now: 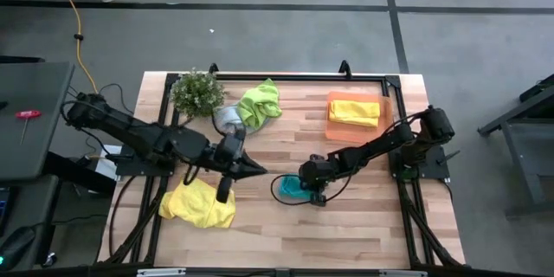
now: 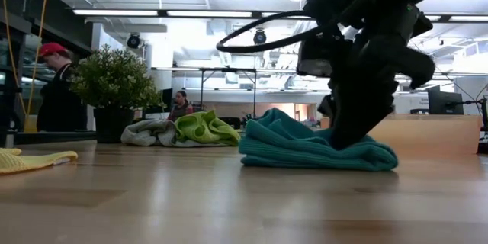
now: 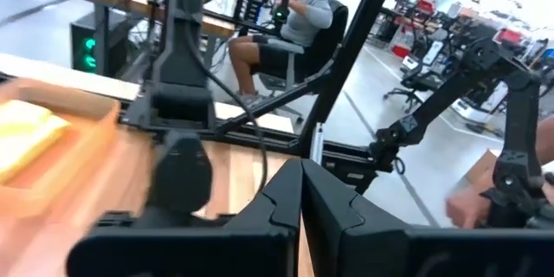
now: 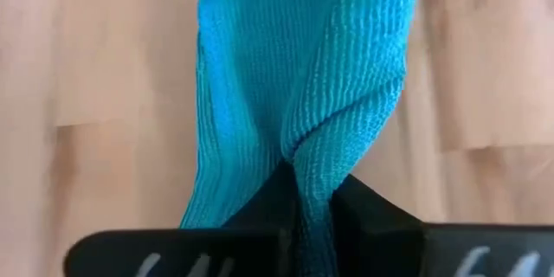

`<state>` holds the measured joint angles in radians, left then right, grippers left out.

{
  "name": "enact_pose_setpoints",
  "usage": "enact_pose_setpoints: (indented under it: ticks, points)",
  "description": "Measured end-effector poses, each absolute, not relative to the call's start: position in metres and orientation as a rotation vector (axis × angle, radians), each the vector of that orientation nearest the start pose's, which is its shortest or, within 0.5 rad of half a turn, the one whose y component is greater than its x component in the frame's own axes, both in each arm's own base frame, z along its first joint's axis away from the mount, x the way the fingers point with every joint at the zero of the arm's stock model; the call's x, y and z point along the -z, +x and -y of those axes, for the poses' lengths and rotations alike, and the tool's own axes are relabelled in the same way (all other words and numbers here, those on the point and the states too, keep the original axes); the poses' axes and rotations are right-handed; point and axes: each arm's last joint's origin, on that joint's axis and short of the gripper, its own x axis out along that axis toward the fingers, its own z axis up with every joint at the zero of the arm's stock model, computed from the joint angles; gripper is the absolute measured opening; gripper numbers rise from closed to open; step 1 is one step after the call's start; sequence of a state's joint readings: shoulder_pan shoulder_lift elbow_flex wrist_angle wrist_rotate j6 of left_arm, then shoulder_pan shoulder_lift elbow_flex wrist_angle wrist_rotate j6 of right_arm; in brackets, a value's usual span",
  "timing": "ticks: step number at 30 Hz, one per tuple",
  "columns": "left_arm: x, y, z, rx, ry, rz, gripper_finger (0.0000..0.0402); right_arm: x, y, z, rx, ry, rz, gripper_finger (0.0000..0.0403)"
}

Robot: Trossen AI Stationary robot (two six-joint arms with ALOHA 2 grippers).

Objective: Fold microfiber towels
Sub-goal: Put the blue microfiber cloth into the orange bin

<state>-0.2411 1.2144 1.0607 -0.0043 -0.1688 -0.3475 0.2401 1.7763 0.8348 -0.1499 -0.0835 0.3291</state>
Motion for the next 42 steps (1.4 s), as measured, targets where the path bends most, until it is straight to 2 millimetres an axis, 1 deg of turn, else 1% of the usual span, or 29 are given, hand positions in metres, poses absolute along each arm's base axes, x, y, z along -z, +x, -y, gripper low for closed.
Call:
enact_pose_setpoints:
  ticks: [2, 4, 6, 8, 11, 15, 18, 20, 23, 27, 31, 36, 39, 42]
  points:
    - [-0.364, 0.257, 0.056, 0.035, -0.292, -0.162, 0.0000, -0.119, 0.300, -0.077, -0.110, 0.248, -1.122, 0.0016]
    - [-0.371, 0.245, 0.052, 0.015, -0.277, -0.156, 0.0000, -0.126, 0.297, -0.076, -0.118, 0.287, -1.125, 0.0008]
    - [-0.377, 0.233, 0.048, -0.010, -0.270, -0.142, 0.0000, -0.137, 0.292, -0.072, -0.128, 0.321, -1.122, 0.0006]
    - [-0.383, 0.221, 0.044, -0.035, -0.259, -0.128, 0.0000, -0.157, 0.290, -0.066, -0.122, 0.350, -1.059, 0.0005]
    - [-0.390, 0.206, 0.040, -0.062, -0.241, -0.112, 0.0000, -0.184, 0.279, -0.054, -0.097, 0.352, -1.017, 0.0004]
    - [-0.395, 0.196, 0.038, -0.061, -0.231, -0.095, 0.0000, -0.220, 0.253, -0.029, -0.032, 0.348, -0.969, 0.0002]
    - [-0.396, 0.194, 0.037, -0.060, -0.233, -0.088, 0.0000, -0.241, 0.226, -0.006, 0.077, 0.328, -0.958, 0.0002]
    - [-0.394, 0.195, 0.037, -0.062, -0.230, -0.100, 0.0000, -0.253, 0.206, 0.008, 0.145, 0.306, -0.947, 0.0001]
    - [-0.393, 0.197, 0.038, -0.063, -0.229, -0.105, 0.0000, -0.265, 0.181, 0.026, 0.233, 0.279, -0.943, 0.0001]
    - [-0.391, 0.199, 0.038, -0.064, -0.225, -0.120, 0.0000, -0.269, 0.155, 0.045, 0.335, 0.231, -0.995, 0.0001]
    - [-0.390, 0.201, 0.039, -0.064, -0.225, -0.121, 0.0000, -0.265, 0.142, 0.060, 0.391, 0.195, -1.093, 0.0001]
    - [-0.391, 0.201, 0.039, -0.065, -0.238, -0.119, 0.0000, -0.252, 0.144, 0.080, 0.325, 0.116, -1.226, 0.0000]
    - [-0.391, 0.201, 0.038, -0.069, -0.252, -0.118, 0.0000, -0.242, 0.150, 0.092, 0.230, 0.045, -1.291, 0.0000]
    - [-0.391, 0.201, 0.039, -0.069, -0.253, -0.119, 0.0000, -0.233, 0.157, 0.102, 0.121, -0.018, -1.312, 0.0000]
